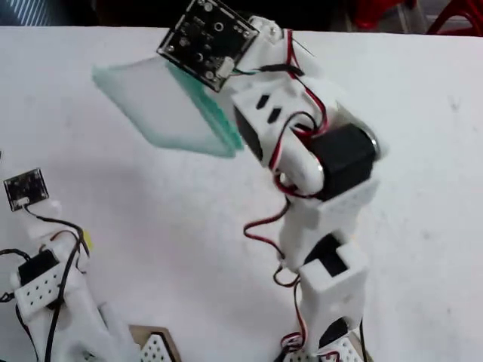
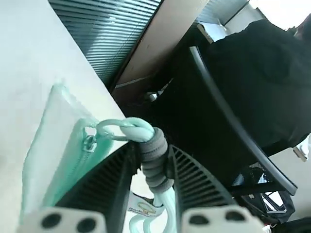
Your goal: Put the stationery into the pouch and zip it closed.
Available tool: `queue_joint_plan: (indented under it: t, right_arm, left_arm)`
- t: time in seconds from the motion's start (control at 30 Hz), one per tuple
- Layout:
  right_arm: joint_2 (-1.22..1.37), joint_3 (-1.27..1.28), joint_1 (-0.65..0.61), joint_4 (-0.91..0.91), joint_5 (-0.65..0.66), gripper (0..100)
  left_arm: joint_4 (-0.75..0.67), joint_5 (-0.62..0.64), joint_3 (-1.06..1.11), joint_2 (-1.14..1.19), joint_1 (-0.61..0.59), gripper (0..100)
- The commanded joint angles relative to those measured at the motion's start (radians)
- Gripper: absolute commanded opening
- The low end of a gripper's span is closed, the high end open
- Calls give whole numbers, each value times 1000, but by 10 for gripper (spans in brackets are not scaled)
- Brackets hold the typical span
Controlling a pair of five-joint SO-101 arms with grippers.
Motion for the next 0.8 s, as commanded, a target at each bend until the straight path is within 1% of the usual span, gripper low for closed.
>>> queue_joint_plan:
  t: [0.0,0.4,0.47,0.5,0.57,0.6,0.7,0.77]
  right_arm:
    - [-68,-31,-1,22,-12,18]
    - [-120,-29,-1,28,-14,18]
    - [-116,-26,-1,30,-15,18]
    - [-119,-12,-1,30,-15,18]
    - [-128,34,-1,30,-38,18]
    - [-139,63,-1,30,-49,18]
    - [-176,150,-1,30,-57,18]
    - [-205,201,-1,28,-55,18]
  left_arm:
    - [11,-8,-5,-24,15,165]
    - [9,-8,-6,-24,15,165]
    - [6,-14,-25,-24,30,165]
    - [12,-38,-44,-24,48,166]
    - [34,-146,-98,-24,91,175]
    - [48,-189,-133,-24,124,194]
    - [110,-241,-247,-24,211,280]
    - [163,-302,-338,-24,254,303]
